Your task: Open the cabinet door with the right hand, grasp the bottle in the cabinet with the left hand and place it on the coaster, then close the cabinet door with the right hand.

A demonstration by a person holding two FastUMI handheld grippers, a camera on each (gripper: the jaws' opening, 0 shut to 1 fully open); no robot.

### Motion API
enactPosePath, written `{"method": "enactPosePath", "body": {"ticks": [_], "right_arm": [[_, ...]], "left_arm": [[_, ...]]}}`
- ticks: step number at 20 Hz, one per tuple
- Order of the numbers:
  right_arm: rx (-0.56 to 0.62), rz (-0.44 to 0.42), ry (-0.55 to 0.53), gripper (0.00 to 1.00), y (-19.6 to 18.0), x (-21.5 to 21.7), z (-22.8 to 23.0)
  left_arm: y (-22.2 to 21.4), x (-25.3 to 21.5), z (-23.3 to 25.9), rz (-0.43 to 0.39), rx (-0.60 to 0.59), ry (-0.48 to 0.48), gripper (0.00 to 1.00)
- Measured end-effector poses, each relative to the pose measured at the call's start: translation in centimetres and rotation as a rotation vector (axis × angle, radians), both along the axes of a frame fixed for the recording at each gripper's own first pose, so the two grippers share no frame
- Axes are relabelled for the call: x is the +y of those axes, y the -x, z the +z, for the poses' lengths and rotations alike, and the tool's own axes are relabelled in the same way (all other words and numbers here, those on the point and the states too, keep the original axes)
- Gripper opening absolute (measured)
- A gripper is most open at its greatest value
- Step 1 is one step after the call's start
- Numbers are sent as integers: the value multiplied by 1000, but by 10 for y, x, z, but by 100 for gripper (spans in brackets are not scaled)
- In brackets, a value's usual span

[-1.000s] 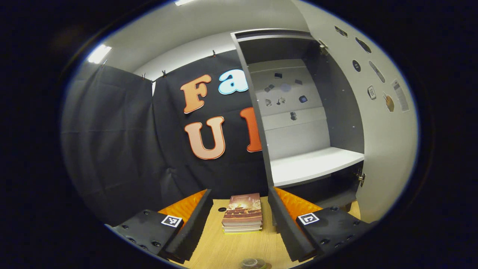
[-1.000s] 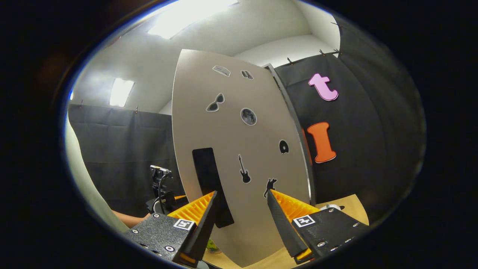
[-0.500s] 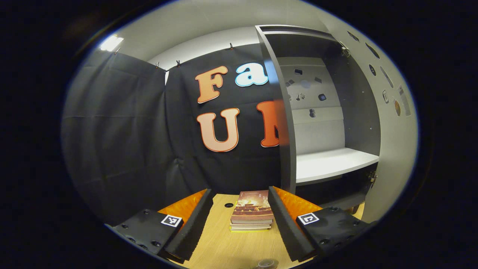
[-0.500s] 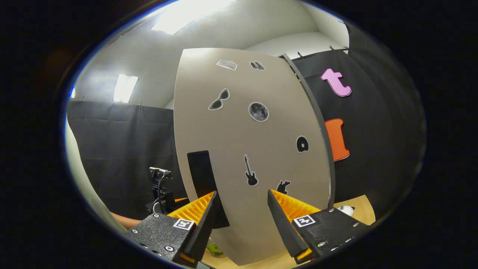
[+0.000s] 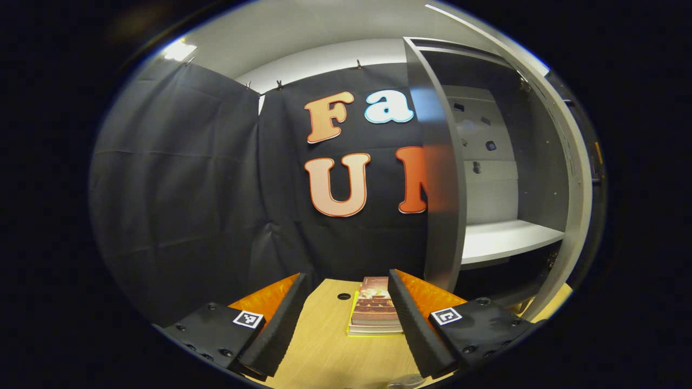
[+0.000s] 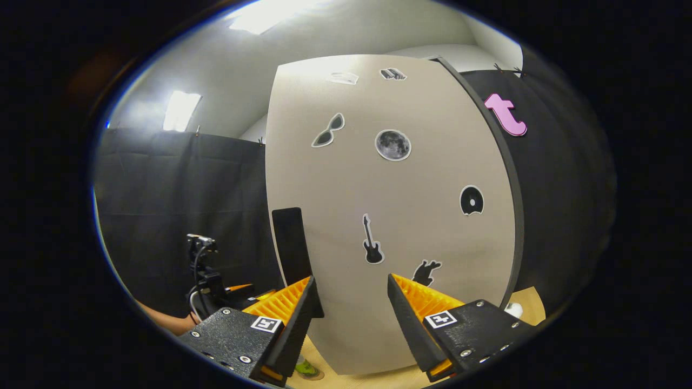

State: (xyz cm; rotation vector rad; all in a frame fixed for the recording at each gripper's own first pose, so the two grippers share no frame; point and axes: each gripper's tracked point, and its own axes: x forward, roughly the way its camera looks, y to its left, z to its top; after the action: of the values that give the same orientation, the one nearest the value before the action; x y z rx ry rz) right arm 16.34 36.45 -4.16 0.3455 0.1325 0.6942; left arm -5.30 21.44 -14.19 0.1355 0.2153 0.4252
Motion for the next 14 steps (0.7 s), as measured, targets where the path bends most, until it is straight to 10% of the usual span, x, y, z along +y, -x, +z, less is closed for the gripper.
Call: {"method": "enactPosePath", "body": {"ticks": [14], "right_arm": [[25, -103, 78, 84, -9, 70, -1]], "left_arm": [[-13, 42, -5, -32, 13, 41, 98]]}}
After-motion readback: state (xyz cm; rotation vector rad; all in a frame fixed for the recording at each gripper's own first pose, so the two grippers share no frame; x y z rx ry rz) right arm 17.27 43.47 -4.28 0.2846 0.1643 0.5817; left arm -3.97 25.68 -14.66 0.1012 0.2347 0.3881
